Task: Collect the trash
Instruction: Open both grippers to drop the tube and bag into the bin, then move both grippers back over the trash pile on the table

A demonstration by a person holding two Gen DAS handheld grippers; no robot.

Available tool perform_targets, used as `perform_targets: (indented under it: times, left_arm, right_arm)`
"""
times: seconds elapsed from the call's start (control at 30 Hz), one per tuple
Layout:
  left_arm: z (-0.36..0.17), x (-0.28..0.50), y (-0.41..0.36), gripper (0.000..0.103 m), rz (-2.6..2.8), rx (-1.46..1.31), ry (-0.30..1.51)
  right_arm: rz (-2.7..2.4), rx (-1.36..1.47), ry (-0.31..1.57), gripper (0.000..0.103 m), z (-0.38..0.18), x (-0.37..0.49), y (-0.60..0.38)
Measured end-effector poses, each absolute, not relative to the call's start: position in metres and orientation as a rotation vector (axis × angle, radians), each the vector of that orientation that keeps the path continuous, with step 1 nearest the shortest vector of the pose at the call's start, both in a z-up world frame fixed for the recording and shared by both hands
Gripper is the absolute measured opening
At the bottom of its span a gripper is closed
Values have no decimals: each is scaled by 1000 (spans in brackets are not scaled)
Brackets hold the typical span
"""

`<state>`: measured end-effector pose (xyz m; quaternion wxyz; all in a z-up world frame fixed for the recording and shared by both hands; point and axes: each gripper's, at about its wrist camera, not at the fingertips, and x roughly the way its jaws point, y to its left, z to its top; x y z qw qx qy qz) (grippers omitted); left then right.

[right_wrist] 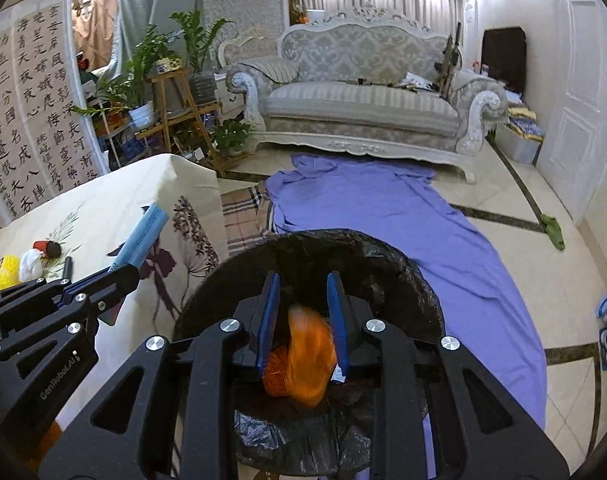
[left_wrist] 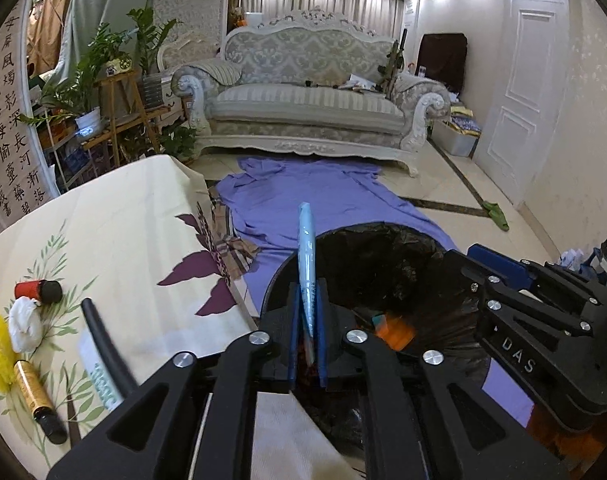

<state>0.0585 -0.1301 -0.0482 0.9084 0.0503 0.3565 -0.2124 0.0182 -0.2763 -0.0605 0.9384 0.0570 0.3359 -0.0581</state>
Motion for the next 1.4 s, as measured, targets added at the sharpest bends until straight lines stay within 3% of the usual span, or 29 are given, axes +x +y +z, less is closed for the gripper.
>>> perform_targets:
  times: [0.07,0.1,0.17,0.27,0.7,0.83,1.4]
  left_arm:
    - [-51,61,-129,34,-425,101,750]
    - [-52,61,-128,38,-423,93,753]
    - [-52,60,-124,40,-418,80,756]
    - [-51,60,-125,45,-412,79,760]
    - [-40,48,-99,53,-390,26,759]
    - [-36,42,-83,55,-359,13,757]
    - [-37,21,20,56,-137,-72,782]
  right_arm:
    - [-131,133,692,26,-63,19,-281]
    - [-134,139,692,27,-64,18,-283]
    - [-149,142,684,39,-64,16,-285]
    - [-162,144,682,43,-64,13,-286]
    - [-161,166,678,54,-56,8,-288]
    - [-128,163,679,62,-53,8,-275]
    - [86,93,705,65,-46,11,-176]
